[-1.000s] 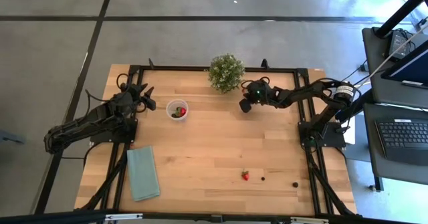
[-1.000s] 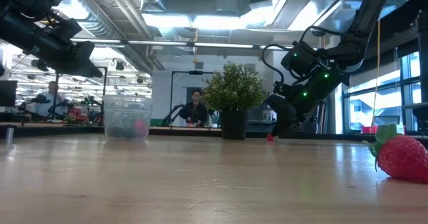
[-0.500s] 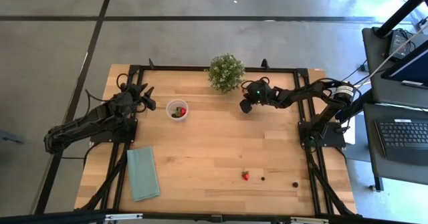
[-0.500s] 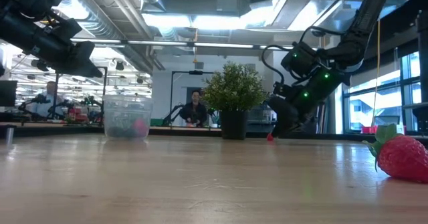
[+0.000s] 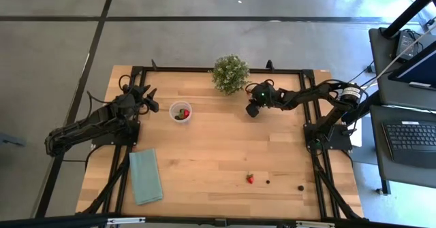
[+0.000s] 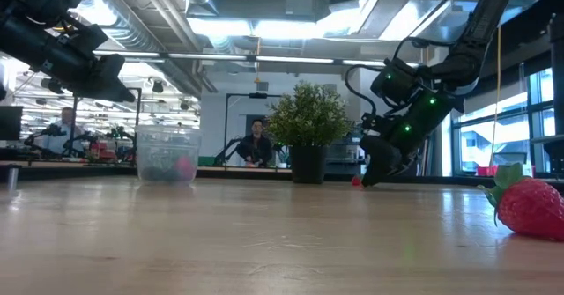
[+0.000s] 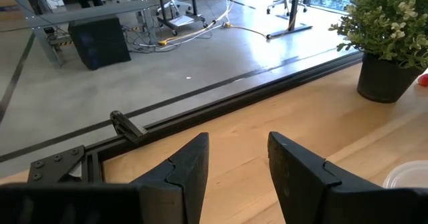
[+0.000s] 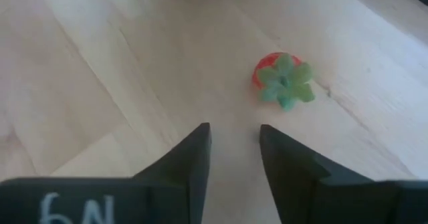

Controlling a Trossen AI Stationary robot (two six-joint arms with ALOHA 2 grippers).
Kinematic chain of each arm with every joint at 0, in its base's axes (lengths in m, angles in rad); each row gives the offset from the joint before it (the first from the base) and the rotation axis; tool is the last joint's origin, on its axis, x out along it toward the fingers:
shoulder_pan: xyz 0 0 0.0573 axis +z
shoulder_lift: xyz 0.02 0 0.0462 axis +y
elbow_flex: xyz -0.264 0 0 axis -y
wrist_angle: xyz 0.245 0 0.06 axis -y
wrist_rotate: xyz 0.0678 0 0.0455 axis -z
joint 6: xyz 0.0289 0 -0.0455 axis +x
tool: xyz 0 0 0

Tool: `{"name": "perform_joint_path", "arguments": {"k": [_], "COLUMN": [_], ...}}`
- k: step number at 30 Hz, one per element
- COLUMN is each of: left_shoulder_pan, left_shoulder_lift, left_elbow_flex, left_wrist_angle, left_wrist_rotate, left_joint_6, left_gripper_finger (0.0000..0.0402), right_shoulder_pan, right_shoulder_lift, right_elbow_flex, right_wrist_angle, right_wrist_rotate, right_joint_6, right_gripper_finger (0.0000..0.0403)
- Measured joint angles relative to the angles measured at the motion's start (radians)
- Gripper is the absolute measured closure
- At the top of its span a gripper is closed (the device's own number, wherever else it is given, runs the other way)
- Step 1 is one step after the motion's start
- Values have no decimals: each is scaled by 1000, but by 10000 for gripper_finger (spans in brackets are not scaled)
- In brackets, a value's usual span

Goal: Pick and placing Produce into tupperware
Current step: Put the red strawberry into the transparent container

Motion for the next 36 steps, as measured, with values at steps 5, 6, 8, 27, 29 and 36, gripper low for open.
{"name": "perform_joint_path", "arguments": {"k": [5,6,8,27,29,36], "left_shoulder_pan": [0,0,0,0,0,0], "left_shoulder_lift": [0,0,0,0,0,0], "left_elbow_flex": [0,0,0,0,0,0], "left_wrist_angle": [0,0,0,-1,-2,-3], "left_wrist_rotate": [-20,-20,-20,-20,-19,-14], "left_joint_6": [0,0,0,0,0,0], "left_gripper_finger": [257,257,257,257,257,257], "right_shoulder_pan": [0,0,0,-5,-12,-31], "right_shoulder_lift": [0,0,0,1,1,1], "right_elbow_flex": [0,0,0,47,47,47], "right_wrist_angle": [-2,-2,-2,-21,-33,-43], "right_wrist_rotate": [0,4,28,122,125,125], "right_joint_6": [2,2,8,-3,-3,0], "right_gripper_finger": [241,236,226,188,188,188]}}
